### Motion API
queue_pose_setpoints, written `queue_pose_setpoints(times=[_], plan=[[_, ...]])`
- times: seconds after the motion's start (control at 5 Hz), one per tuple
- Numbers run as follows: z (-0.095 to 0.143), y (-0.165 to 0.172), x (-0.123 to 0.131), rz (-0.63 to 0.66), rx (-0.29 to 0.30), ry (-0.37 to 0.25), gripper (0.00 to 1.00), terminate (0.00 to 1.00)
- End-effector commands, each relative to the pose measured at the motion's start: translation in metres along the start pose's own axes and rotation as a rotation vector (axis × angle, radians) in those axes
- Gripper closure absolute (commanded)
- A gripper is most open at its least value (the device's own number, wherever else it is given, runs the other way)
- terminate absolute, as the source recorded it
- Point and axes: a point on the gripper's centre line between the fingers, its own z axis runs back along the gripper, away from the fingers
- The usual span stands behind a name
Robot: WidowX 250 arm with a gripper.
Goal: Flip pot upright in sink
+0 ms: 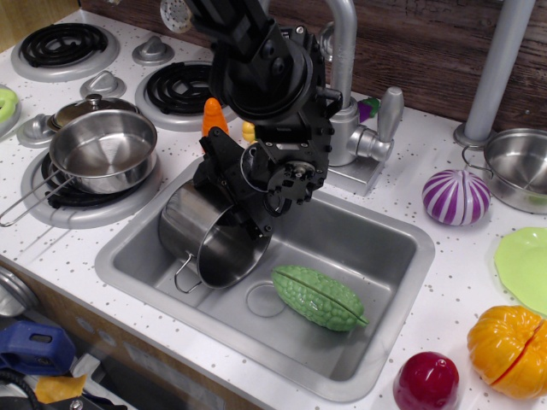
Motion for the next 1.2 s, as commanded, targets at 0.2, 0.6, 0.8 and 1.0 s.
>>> queue_pose_setpoints(times=[0.2, 0.6, 0.8, 1.0], plan=[[-0.008, 0.017, -0.019, 0.065, -0.213, 0.048, 1.0, 0.0], [-0.024, 0.031, -0.038, 0.041, -0.392, -0.002, 1.0, 0.0], [-0.035, 0.033, -0.04, 0.013, -0.414, -0.032, 1.0, 0.0], [-0.038, 0.034, -0.038, 0.0, -0.403, -0.032, 1.0, 0.0]])
